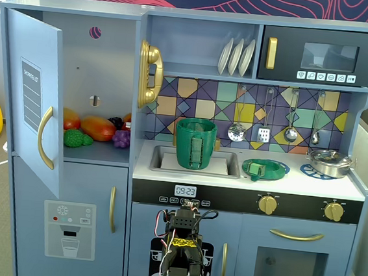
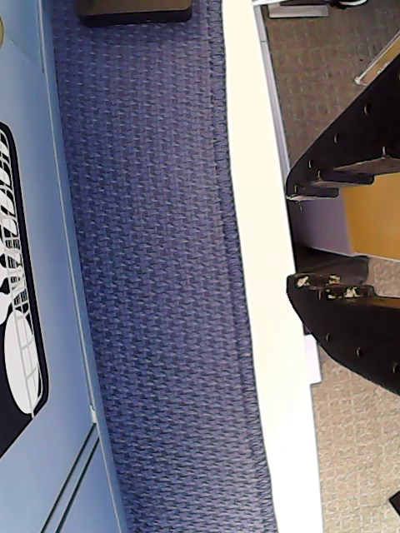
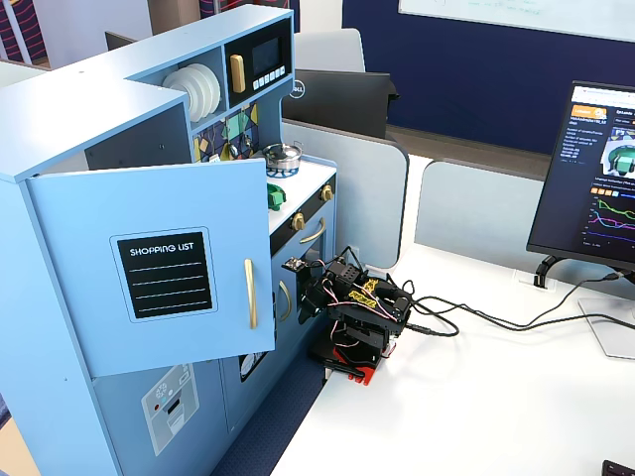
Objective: Pick up the lid from the counter and put it on the green recipient
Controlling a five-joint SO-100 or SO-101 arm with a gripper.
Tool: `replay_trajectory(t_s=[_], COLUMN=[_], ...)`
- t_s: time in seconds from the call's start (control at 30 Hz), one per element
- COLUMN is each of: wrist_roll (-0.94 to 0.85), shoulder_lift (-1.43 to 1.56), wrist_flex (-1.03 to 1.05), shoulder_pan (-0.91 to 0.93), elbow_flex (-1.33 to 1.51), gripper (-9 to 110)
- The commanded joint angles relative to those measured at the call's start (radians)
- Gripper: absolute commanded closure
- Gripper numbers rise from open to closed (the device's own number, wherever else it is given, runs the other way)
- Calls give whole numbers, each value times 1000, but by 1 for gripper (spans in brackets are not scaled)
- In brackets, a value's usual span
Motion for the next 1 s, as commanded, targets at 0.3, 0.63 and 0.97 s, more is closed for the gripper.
replay_trajectory(t_s=[0.3, 0.63, 0.97], wrist_roll=[21, -91, -141], shoulder_lift=[-11, -57, -445], wrist_flex=[179, -430, -1434], shoulder_pan=[120, 290, 506], elbow_flex=[-3, -20, -301], gripper=[101, 101, 69])
